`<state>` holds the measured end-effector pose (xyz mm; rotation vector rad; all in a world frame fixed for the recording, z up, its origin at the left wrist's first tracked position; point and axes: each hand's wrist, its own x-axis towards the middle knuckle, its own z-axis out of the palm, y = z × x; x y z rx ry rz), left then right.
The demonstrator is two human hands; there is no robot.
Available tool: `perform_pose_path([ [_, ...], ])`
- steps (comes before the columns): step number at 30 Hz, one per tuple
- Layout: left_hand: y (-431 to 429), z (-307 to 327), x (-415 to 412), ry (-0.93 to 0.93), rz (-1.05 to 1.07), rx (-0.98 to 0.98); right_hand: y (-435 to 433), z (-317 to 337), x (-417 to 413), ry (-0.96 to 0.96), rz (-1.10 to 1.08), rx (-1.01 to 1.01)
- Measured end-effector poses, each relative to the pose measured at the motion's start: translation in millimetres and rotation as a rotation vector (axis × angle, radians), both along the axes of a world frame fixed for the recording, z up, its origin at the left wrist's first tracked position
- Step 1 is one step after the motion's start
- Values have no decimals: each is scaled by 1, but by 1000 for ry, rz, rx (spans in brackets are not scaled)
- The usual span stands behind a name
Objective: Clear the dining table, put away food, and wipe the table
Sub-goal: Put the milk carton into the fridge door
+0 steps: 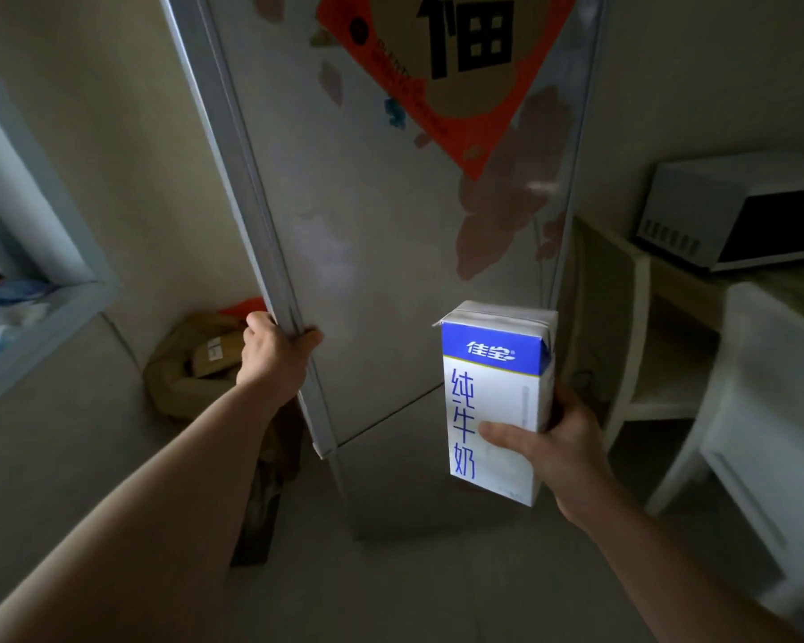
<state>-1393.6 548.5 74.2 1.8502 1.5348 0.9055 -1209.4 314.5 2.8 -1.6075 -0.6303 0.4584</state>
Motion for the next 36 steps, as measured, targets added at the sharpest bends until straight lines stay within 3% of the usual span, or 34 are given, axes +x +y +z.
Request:
perform_pose_path([
  [17, -155, 8, 4, 245, -219, 187, -122, 2, -53, 15, -145, 19],
  [27, -209, -2, 13, 94, -516, 90, -190, 1, -108, -25, -289, -8],
  [29, -214, -6, 10, 5, -668, -59, -199, 1, -117, -33, -304, -9],
  [32, -233, 3, -8, -99, -868, -436, -211, 4, -134, -62, -311, -5],
  [36, -236, 6, -42, -170, -976, -648, -207, 14, -151, -55, -294, -12],
])
